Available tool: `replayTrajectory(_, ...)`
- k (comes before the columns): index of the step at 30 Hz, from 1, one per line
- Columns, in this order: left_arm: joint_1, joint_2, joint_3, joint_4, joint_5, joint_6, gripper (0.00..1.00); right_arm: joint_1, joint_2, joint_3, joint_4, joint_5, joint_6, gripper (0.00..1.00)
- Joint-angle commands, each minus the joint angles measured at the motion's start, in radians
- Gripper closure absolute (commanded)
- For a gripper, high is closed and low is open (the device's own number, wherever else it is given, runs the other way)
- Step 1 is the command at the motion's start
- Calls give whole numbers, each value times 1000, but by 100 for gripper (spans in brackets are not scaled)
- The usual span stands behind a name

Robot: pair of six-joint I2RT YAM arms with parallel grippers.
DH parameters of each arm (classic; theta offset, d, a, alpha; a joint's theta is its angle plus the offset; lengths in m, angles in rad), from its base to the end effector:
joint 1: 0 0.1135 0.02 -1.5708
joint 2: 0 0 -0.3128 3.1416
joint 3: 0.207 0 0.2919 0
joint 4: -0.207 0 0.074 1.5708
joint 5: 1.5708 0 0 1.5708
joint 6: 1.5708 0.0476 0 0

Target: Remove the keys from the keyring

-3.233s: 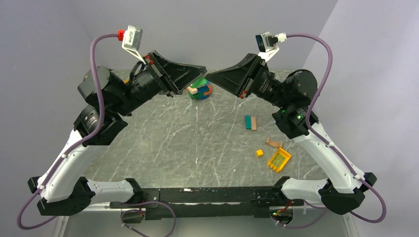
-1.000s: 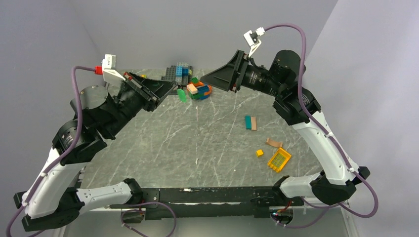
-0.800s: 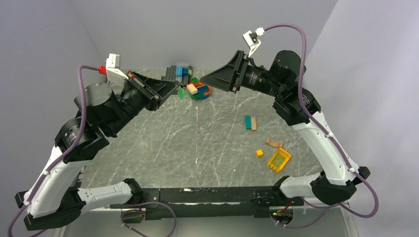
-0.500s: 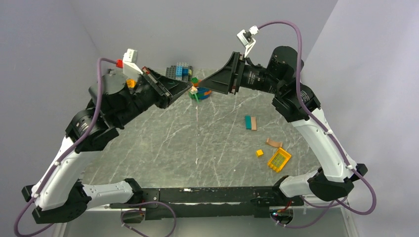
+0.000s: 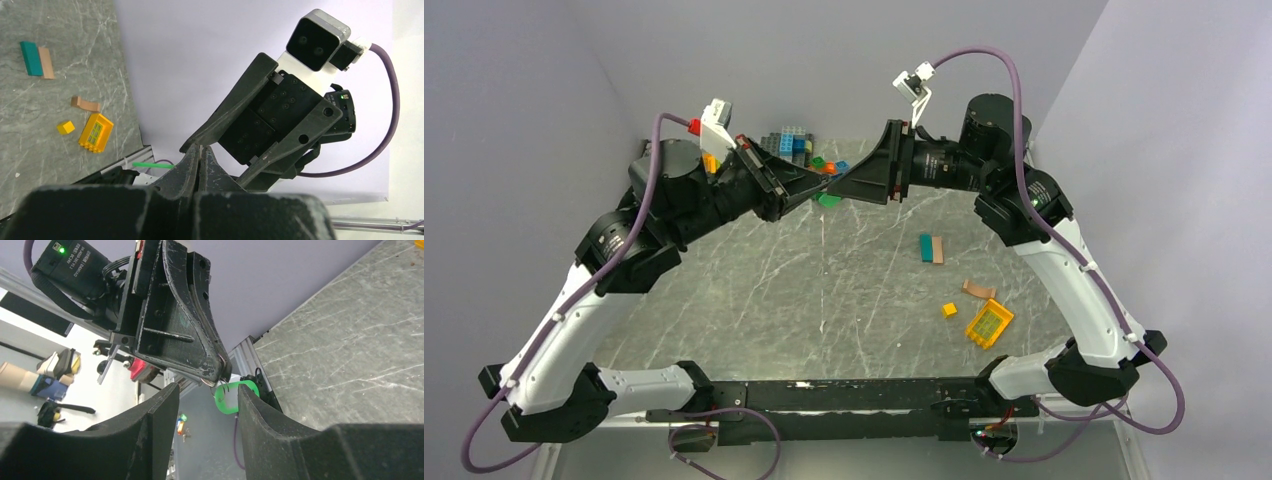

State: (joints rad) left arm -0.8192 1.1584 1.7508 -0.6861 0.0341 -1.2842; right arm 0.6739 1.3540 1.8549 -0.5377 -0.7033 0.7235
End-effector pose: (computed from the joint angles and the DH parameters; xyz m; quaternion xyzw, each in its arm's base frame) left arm 0.1485 -0.1612 0.5980 -0.1592 0.7221 -0.5907 0.3230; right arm 0.2033 0.2017 0.6047 -0.2222 0.6817 0.6090 0.3393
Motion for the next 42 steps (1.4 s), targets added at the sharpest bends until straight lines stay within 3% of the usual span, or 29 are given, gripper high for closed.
replayTrajectory(1, 4, -39, -14, 37, 17, -58, 100, -1, -27, -13, 7, -34, -14, 50)
replayTrajectory(31, 3, -29, -40, 91, 62, -56, 100, -2, -25, -63, 87, -60, 19, 77)
replayTrajectory(38, 4, -20, -33, 109, 71, -46, 100, -2, -37, -94, 127, -58, 38, 100)
replayTrajectory(42, 3, -14, -29, 135, 78, -36, 100, -1, -61, -135, 186, -56, 64, 100)
